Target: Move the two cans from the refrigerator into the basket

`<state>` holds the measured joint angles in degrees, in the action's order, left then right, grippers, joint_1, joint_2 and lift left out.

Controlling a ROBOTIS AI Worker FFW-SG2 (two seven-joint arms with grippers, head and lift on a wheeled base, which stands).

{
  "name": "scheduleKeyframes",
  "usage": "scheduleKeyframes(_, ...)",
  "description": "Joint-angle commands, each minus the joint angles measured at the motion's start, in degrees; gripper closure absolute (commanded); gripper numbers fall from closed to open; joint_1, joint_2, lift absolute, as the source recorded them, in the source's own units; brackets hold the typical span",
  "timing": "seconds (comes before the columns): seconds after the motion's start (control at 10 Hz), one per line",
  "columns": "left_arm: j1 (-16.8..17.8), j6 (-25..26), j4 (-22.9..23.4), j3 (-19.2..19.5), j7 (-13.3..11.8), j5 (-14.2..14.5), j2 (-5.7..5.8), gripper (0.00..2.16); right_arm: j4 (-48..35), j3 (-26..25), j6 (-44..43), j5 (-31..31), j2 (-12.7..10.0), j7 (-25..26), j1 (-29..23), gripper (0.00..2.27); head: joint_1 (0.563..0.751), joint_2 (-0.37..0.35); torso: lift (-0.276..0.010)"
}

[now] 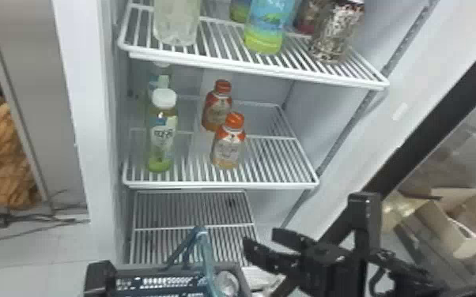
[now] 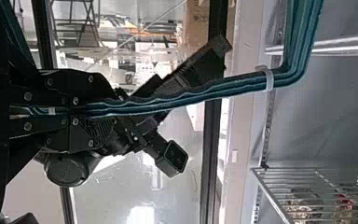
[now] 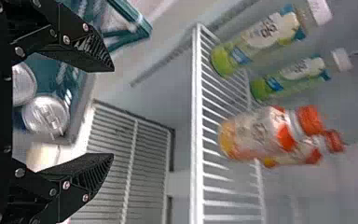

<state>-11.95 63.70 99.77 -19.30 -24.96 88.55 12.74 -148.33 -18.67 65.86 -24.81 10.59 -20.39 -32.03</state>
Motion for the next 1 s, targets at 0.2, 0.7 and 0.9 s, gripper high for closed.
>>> scheduleKeyframes(0.2,0.0,0.0,0.0,0.0,0.0,0.0,0.0,1.21,0.6,0.0,-16.4,2.9,-0.9,0.4,-1.9,0.38,0.695,-0.35,-0.266)
scheduleKeyframes(0.7,0.0,0.0,0.0,0.0,0.1,-0.2,-0.09,1.21,7.2,1.9,-42.5,1.3,-1.7,2.4,-2.6,0.36,0.695,-0.35,-0.266)
scheduleKeyframes(0.9,0.0,0.0,0.0,-0.1,0.1,-0.2,-0.09,1.21,12.3,3.6,-56.6,0.2,-2.2,5.3,-3.1,0.36,0.695,-0.35,-0.266)
